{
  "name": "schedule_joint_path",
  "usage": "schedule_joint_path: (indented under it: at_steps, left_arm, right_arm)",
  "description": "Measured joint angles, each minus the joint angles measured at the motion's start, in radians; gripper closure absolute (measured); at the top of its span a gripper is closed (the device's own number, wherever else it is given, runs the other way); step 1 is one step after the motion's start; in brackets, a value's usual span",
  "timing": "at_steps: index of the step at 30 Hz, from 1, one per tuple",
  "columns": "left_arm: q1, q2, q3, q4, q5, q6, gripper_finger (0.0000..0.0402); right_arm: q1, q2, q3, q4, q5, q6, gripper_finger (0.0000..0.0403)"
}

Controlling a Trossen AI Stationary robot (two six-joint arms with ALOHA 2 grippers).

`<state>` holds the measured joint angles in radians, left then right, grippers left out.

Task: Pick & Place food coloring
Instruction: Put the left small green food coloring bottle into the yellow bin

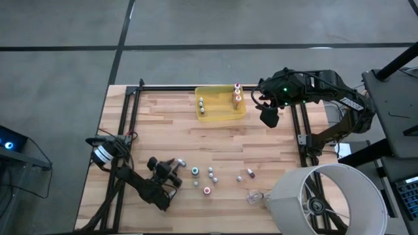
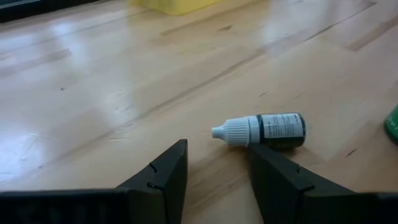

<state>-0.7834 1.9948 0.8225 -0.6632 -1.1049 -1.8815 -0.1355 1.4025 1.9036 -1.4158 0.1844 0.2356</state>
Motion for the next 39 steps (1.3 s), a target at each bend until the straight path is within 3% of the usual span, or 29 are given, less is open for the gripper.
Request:
schedule_joint_path:
  at_steps: [13, 32, 39]
  left_arm:
    - [-0.004, -0.092, -0.068, 0.033, -0.029, 0.046, 0.0262]
    - [-0.004, -0.310, -0.315, 0.496, 0.015, 0.477, 0.0262]
    - [-0.002, -0.335, -0.394, 0.719, 0.053, 0.677, 0.0262]
  right_arm:
    - [0.000, 0.003, 0.000, 0.012, 0.000, -0.003, 0.0229]
    - [0.000, 0.015, 0.000, 0.016, 0.000, -0.030, 0.0229]
    - [0.000, 0.015, 0.000, 0.016, 0.000, -0.030, 0.0229]
